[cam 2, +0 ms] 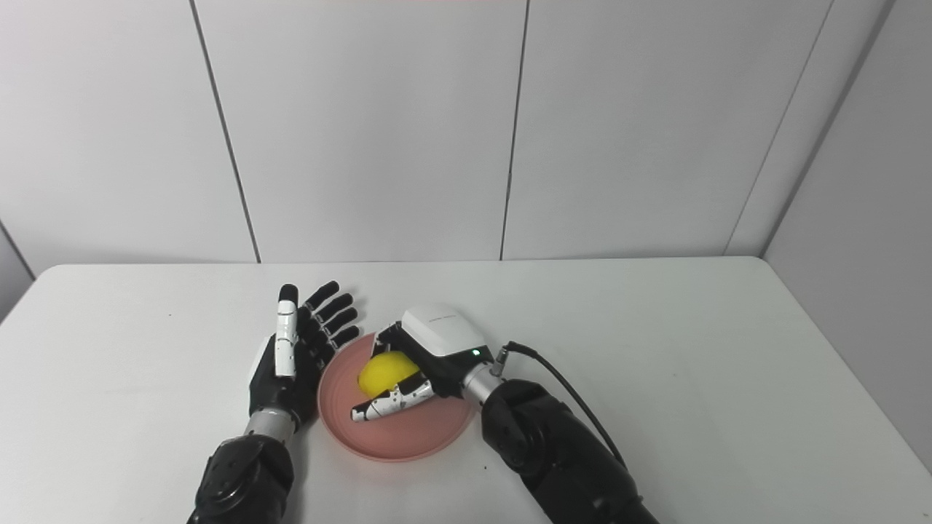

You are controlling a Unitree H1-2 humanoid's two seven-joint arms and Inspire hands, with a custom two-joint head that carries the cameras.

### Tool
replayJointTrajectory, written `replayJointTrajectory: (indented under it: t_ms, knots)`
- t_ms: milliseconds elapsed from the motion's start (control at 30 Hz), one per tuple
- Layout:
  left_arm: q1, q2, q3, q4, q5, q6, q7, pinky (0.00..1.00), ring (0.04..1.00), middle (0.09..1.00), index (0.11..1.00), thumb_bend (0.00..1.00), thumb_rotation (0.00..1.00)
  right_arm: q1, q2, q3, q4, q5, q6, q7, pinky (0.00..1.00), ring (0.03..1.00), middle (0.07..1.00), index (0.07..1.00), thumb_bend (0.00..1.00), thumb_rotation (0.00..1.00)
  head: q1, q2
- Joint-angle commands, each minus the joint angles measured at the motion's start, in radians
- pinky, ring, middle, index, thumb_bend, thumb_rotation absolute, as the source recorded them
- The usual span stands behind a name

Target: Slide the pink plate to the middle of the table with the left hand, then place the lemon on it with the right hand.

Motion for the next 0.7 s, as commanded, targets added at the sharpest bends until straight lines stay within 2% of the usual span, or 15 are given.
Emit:
replayJointTrajectory:
  t_ms: [0,100,200,433,567,667]
  knots:
    - [0.020,-0.003,-0.003,0.037,-0.002,0.036,0.004,0.80,0.825,0.808,0.808,0.64,0.97,-0.040,-0.007,-0.013,-0.044,0.006,-0.011,0.005,0.38,0.446,0.504,0.570,0.97,0.85,0.001,0.002]
    - [0.021,0.000,-0.005,0.037,0.002,0.037,0.001,0.81,0.843,0.840,0.826,0.64,0.98,-0.038,-0.006,-0.021,-0.056,0.009,-0.003,0.015,0.41,0.475,0.532,0.592,0.98,0.88,0.002,0.002]
    - [0.022,0.000,-0.004,0.037,0.000,0.035,-0.002,0.81,0.858,0.867,0.836,0.64,0.99,-0.039,-0.004,-0.029,-0.067,0.012,-0.003,0.025,0.43,0.496,0.561,0.603,0.94,0.87,0.002,0.002]
    - [0.020,0.004,-0.009,0.039,0.013,0.042,0.004,0.82,0.861,0.880,0.862,0.65,1.00,-0.052,-0.005,-0.024,-0.080,-0.022,-0.015,0.016,0.41,0.484,0.559,0.604,0.92,0.86,0.001,0.000]
    - [0.022,-0.004,-0.004,0.033,0.012,0.052,0.019,0.79,0.834,0.850,0.857,0.64,0.99,-0.058,-0.001,-0.034,-0.100,-0.018,-0.008,0.022,0.44,0.510,0.569,0.603,0.94,0.90,0.001,0.002]
    - [0.024,-0.002,-0.006,0.037,0.013,0.040,0.016,0.81,0.820,0.837,0.871,0.64,0.98,-0.062,0.000,-0.041,-0.113,-0.018,-0.003,0.022,0.45,0.525,0.581,0.605,0.90,0.88,0.001,0.002]
